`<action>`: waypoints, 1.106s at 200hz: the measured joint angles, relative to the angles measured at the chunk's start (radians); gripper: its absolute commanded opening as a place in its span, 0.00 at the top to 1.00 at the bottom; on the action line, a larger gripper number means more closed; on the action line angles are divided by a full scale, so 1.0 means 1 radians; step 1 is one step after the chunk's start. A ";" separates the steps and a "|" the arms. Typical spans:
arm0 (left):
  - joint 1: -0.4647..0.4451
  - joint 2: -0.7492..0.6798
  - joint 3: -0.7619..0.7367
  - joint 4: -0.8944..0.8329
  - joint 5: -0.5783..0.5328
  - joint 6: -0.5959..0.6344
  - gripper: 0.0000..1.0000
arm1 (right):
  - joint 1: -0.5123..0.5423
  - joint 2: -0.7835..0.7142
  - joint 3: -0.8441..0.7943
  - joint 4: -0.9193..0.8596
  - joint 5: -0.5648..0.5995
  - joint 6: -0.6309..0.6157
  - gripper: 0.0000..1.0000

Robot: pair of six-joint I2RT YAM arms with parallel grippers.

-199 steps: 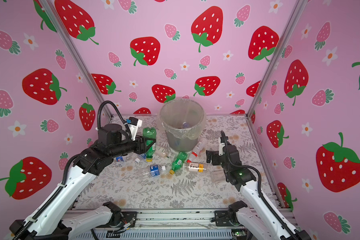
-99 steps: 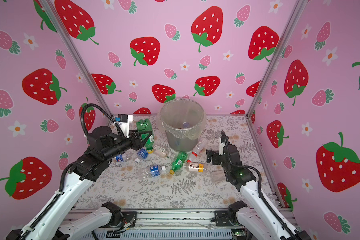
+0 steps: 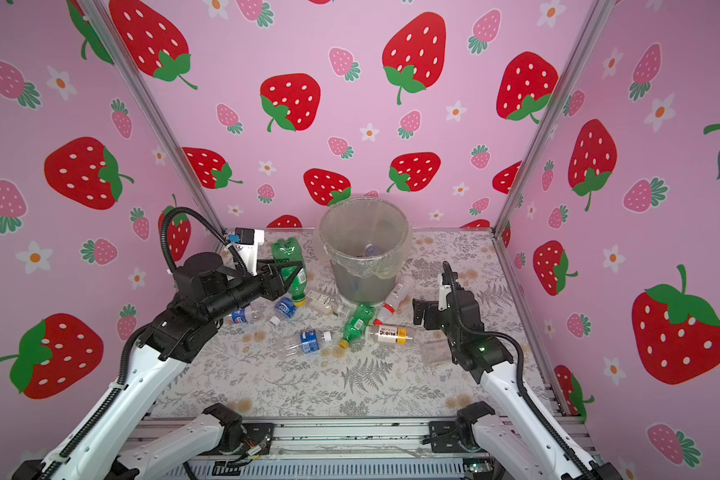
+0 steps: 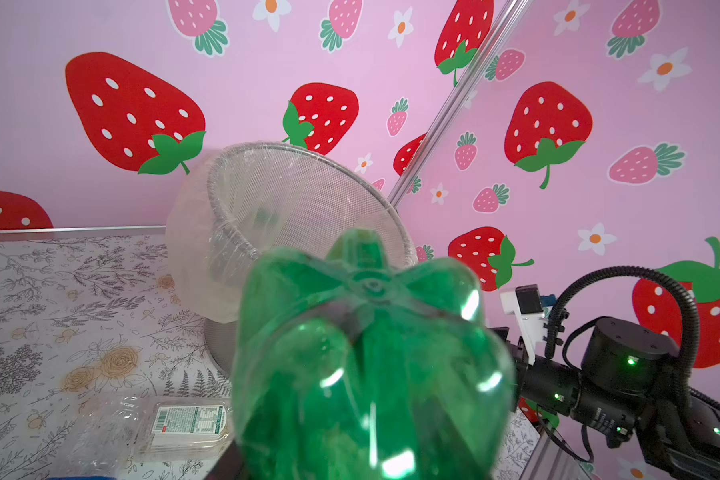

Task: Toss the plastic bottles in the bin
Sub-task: 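Move the green bottle over the bin and open the left gripper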

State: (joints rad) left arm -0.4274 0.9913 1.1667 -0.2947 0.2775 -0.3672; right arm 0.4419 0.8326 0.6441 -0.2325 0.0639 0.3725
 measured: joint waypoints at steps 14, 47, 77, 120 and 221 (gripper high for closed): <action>0.000 0.058 0.056 0.006 0.003 0.002 0.47 | 0.000 0.001 0.000 0.000 0.000 0.000 0.01; -0.001 0.259 0.274 0.050 0.023 0.000 0.46 | -0.004 0.001 0.000 0.000 0.000 0.000 0.01; -0.026 0.503 0.536 0.099 0.026 0.000 0.29 | -0.004 -0.001 0.000 0.000 0.000 0.001 0.01; -0.074 0.911 1.040 -0.037 0.001 0.004 0.01 | -0.006 -0.013 0.000 -0.002 -0.001 0.002 0.01; -0.070 0.611 0.860 -0.125 -0.093 0.046 0.01 | -0.006 -0.033 0.000 -0.004 -0.001 0.010 0.01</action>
State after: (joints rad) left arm -0.4973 1.6024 2.0266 -0.4194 0.1848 -0.3210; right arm 0.4355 0.7994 0.6441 -0.2363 0.0631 0.3820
